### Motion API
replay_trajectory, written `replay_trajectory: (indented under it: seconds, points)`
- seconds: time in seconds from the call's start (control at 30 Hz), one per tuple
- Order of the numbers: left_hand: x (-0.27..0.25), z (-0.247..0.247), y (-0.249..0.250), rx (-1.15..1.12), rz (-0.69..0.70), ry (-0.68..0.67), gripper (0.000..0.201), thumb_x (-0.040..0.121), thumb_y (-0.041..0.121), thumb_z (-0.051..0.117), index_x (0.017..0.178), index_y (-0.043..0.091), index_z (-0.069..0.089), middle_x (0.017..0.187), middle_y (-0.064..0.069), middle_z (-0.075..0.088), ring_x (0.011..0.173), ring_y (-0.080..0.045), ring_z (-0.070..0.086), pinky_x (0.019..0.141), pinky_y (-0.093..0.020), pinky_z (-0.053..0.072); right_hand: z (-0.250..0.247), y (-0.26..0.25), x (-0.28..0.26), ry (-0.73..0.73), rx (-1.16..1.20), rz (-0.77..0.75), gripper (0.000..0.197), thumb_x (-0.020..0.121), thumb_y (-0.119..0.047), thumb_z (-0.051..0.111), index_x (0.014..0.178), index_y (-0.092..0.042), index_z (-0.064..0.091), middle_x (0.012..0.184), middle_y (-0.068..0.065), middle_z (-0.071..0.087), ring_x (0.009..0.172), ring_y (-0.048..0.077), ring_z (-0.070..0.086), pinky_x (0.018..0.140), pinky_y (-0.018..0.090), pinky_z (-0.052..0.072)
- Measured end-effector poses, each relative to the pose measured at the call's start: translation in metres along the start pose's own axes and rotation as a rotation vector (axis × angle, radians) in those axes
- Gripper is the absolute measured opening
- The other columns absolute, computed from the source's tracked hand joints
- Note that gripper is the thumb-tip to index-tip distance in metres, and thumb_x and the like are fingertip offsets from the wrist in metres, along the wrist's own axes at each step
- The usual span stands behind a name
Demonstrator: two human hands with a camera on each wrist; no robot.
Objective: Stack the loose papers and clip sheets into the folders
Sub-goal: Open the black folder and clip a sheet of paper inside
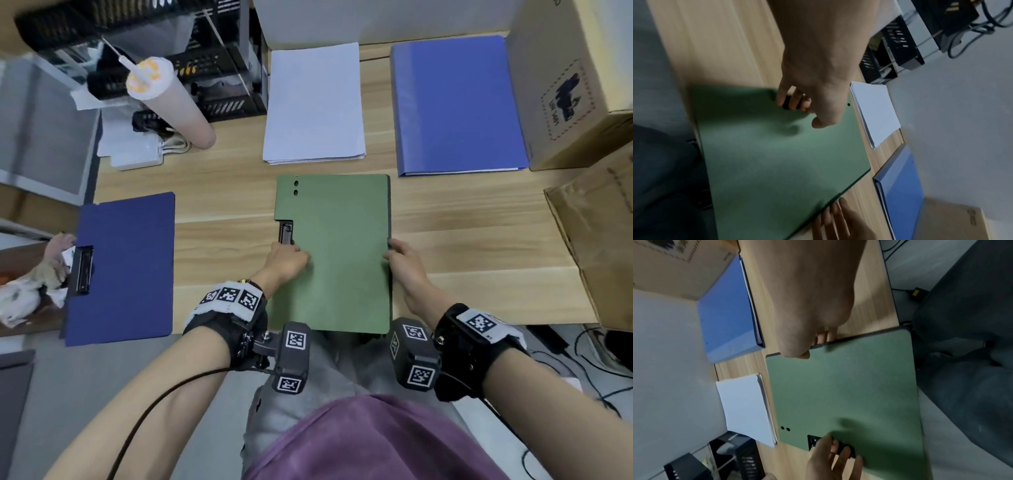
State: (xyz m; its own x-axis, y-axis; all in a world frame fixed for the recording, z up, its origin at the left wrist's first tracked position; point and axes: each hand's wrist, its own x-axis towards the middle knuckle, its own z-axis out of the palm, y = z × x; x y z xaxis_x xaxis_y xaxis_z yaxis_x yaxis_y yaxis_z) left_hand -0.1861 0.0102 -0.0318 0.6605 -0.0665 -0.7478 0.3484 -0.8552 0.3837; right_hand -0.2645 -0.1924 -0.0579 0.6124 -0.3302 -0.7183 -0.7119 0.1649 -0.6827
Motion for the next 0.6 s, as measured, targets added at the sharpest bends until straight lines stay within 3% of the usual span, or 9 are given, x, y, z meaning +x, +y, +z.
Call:
replay_trajectory:
  seconds: [0.07, 0.13, 0.2, 0.23, 0.37, 0.5, 0.57, 0.6]
  points:
    - [0.000, 0.002, -0.004, -0.074, -0.052, 0.037, 0.019, 0.091, 0.020, 0.045, 0.077, 0.011, 0.054, 0.116, -0.020, 0.056, 0.113, -0.035, 0.052, 0.101, -0.047, 0.044, 0.010, 0.004, 0.000, -0.049, 0.000, -0.006, 0.043, 0.096, 0.001, 0.041, 0.138, -0.004, 0.044, 0.122, 0.008, 0.057, 0.085, 0.008, 0.055, 0.051, 0.006, 0.041]
    - [0.001, 0.002, -0.006, -0.173, -0.076, 0.119, 0.017, 0.091, 0.019, 0.045, 0.084, 0.006, 0.055, 0.095, -0.013, 0.055, 0.089, -0.028, 0.052, 0.081, -0.040, 0.048, 0.011, 0.008, -0.001, -0.083, 0.001, 0.005, 0.044, 0.095, 0.001, 0.042, 0.139, -0.004, 0.044, 0.120, 0.008, 0.059, 0.077, 0.003, 0.054, 0.048, 0.005, 0.040]
    - [0.004, 0.003, -0.007, -0.247, -0.094, 0.202, 0.022, 0.090, 0.016, 0.046, 0.069, 0.010, 0.048, 0.073, -0.007, 0.048, 0.075, -0.024, 0.045, 0.063, -0.032, 0.036, 0.006, 0.011, -0.001, -0.112, 0.007, 0.021, 0.045, 0.095, -0.002, 0.043, 0.140, -0.005, 0.042, 0.113, 0.006, 0.058, 0.070, 0.002, 0.050, 0.049, 0.008, 0.038]
    - [0.006, 0.004, -0.007, -0.269, -0.100, 0.224, 0.025, 0.090, 0.016, 0.046, 0.066, 0.011, 0.046, 0.069, -0.006, 0.046, 0.073, -0.024, 0.044, 0.063, -0.031, 0.032, 0.003, 0.013, 0.001, -0.130, 0.013, 0.040, 0.047, 0.095, -0.004, 0.044, 0.142, -0.007, 0.040, 0.111, 0.005, 0.057, 0.070, 0.002, 0.048, 0.053, 0.011, 0.038]
    - [0.012, 0.007, -0.002, -0.409, -0.163, 0.198, 0.012, 0.092, 0.018, 0.047, 0.090, 0.008, 0.054, 0.084, -0.010, 0.050, 0.080, -0.023, 0.047, 0.076, -0.032, 0.039, -0.010, 0.020, 0.005, -0.136, 0.055, 0.098, 0.048, 0.095, -0.009, 0.045, 0.142, -0.011, 0.038, 0.107, 0.004, 0.056, 0.081, 0.007, 0.050, 0.065, 0.021, 0.037]
    - [0.015, 0.003, -0.002, -0.553, -0.217, 0.156, 0.033, 0.095, 0.021, 0.045, 0.124, 0.006, 0.049, 0.102, -0.005, 0.050, 0.089, -0.022, 0.046, 0.078, -0.033, 0.045, -0.015, 0.012, 0.002, -0.114, 0.080, 0.090, 0.032, 0.096, -0.007, 0.044, 0.128, -0.011, 0.048, 0.082, -0.003, 0.057, 0.068, 0.008, 0.050, 0.059, 0.023, 0.032]
    - [0.015, 0.000, -0.005, -0.596, -0.233, 0.128, 0.026, 0.095, 0.021, 0.044, 0.116, 0.008, 0.051, 0.092, -0.003, 0.047, 0.079, -0.017, 0.044, 0.072, -0.031, 0.045, -0.018, 0.005, -0.003, -0.150, 0.080, 0.087, 0.024, 0.098, -0.008, 0.044, 0.120, -0.011, 0.053, 0.077, -0.002, 0.058, 0.056, 0.007, 0.050, 0.054, 0.024, 0.031]
    - [0.016, -0.002, -0.006, -0.606, -0.242, 0.114, 0.017, 0.095, 0.020, 0.043, 0.104, 0.010, 0.053, 0.083, -0.001, 0.044, 0.071, -0.015, 0.041, 0.066, -0.029, 0.044, -0.021, 0.000, -0.006, -0.184, 0.082, 0.085, 0.022, 0.099, -0.010, 0.044, 0.118, -0.011, 0.055, 0.076, -0.002, 0.059, 0.051, 0.007, 0.049, 0.052, 0.023, 0.032]
